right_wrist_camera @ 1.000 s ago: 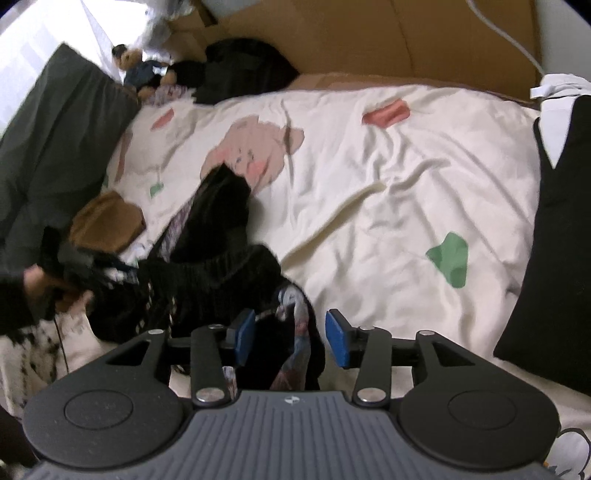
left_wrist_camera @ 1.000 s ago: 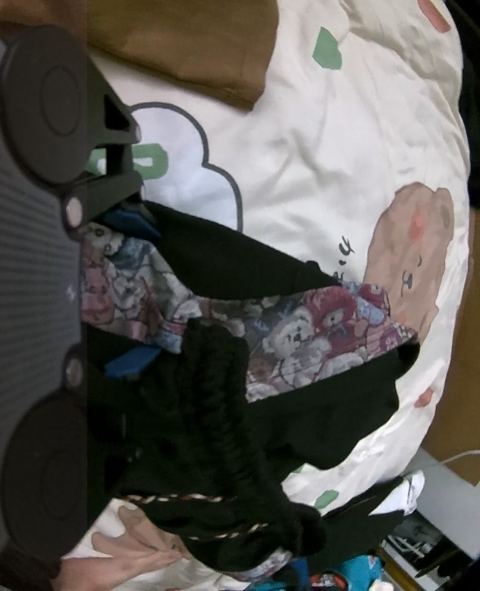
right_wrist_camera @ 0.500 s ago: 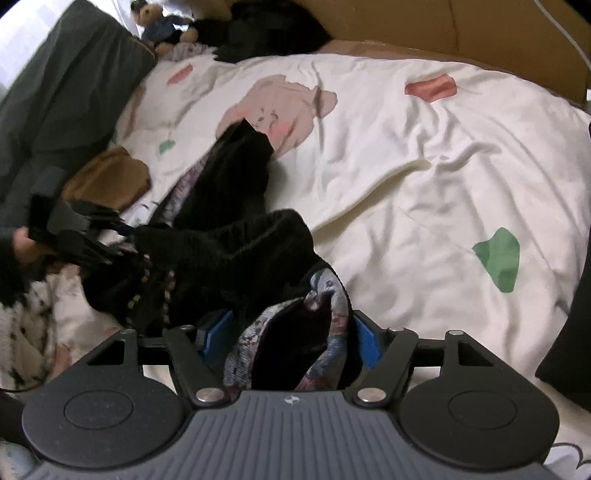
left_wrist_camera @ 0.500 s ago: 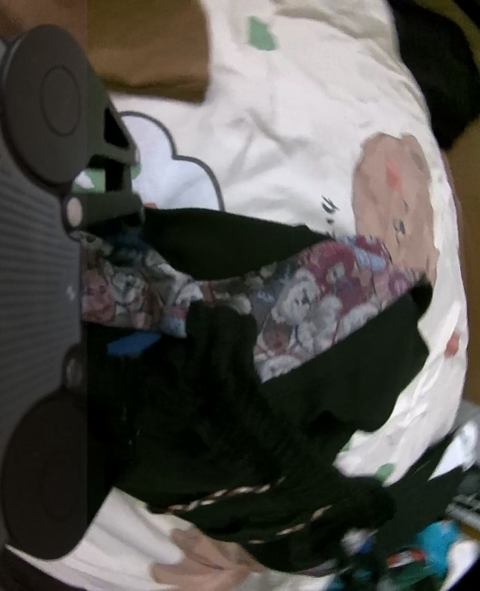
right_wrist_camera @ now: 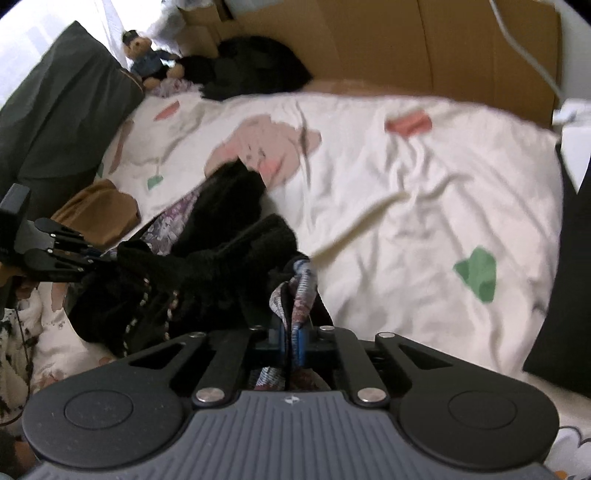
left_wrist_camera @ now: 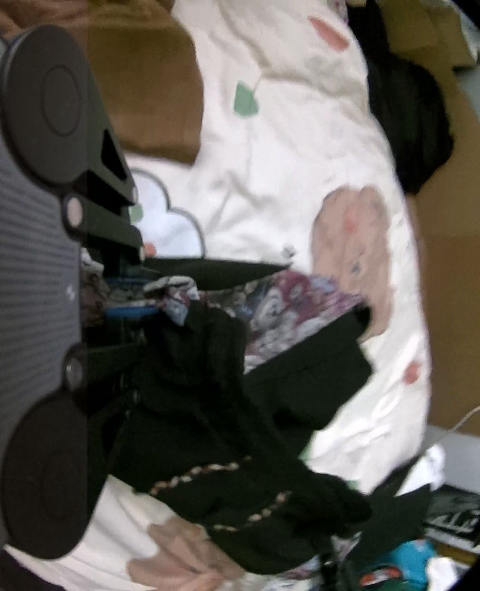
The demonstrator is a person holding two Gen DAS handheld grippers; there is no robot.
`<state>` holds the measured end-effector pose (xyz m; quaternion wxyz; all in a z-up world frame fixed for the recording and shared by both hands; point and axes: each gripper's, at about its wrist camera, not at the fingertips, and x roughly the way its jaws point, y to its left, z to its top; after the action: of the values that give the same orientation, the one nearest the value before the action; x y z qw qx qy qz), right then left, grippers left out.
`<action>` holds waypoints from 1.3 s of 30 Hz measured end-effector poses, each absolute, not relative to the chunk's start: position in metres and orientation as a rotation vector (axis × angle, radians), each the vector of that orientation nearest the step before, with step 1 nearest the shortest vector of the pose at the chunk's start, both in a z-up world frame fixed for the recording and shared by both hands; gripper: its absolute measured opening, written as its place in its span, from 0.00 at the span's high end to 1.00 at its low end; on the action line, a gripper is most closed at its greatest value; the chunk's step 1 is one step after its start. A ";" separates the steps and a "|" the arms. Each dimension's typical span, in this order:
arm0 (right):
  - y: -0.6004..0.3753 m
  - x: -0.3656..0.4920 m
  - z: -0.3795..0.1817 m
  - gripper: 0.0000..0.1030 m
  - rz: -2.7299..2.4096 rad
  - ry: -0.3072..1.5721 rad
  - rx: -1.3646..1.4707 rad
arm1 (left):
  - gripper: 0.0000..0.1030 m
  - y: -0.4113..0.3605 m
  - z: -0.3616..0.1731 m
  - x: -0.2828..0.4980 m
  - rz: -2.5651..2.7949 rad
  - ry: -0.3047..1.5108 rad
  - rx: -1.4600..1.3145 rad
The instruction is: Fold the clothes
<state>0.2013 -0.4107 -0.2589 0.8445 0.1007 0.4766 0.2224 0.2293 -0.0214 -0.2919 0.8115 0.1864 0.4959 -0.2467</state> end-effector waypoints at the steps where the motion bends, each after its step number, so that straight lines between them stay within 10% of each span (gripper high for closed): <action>1: -0.410 0.200 -0.251 0.94 0.470 0.983 0.203 | 0.88 -0.024 -0.283 0.225 -0.517 1.040 0.397; 24: -0.404 0.155 -0.180 0.94 0.468 0.824 0.148 | 0.89 -0.020 -0.239 0.144 -0.467 0.853 0.420; 39: -0.407 0.163 -0.051 0.95 0.409 0.474 0.170 | 0.91 0.007 -0.086 0.182 -0.378 0.508 0.178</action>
<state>0.1626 -0.4071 -0.0510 0.9479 0.0836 0.2329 0.2008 0.1815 0.0067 -0.0864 0.9464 0.0876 0.2495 -0.1854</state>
